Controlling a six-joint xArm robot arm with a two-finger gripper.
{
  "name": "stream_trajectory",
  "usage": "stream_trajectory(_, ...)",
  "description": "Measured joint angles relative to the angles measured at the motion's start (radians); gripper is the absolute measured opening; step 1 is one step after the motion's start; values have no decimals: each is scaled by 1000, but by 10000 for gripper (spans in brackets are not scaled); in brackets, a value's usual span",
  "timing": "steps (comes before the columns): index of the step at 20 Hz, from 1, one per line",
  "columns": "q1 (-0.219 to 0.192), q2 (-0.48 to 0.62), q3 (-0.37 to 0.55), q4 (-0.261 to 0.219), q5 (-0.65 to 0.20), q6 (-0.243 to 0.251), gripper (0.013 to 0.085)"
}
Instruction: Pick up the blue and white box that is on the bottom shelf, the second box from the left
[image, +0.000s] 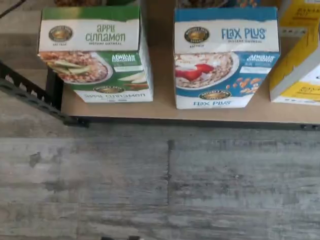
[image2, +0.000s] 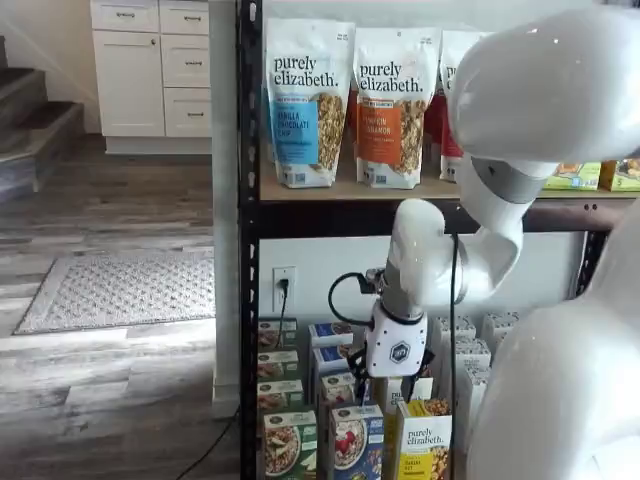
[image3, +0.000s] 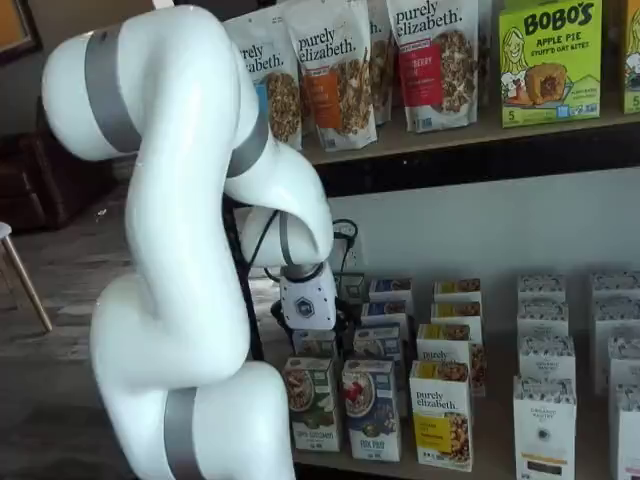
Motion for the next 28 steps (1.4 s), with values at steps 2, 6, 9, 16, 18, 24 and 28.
stream_trajectory(2,-5,33,-15,3,-18,-8,850)
stream_trajectory(6,-13,96,-51,-2,-45,-13,850)
stream_trajectory(9,-16,137,-76,-8,-60,-12,850)
stream_trajectory(16,-22,208,-125,6,-75,-32,850)
stream_trajectory(18,-23,235,-145,33,-74,-58,850)
stream_trajectory(24,-27,293,-181,89,-91,-115,850)
stream_trajectory(28,-31,327,-206,91,-85,-121,850)
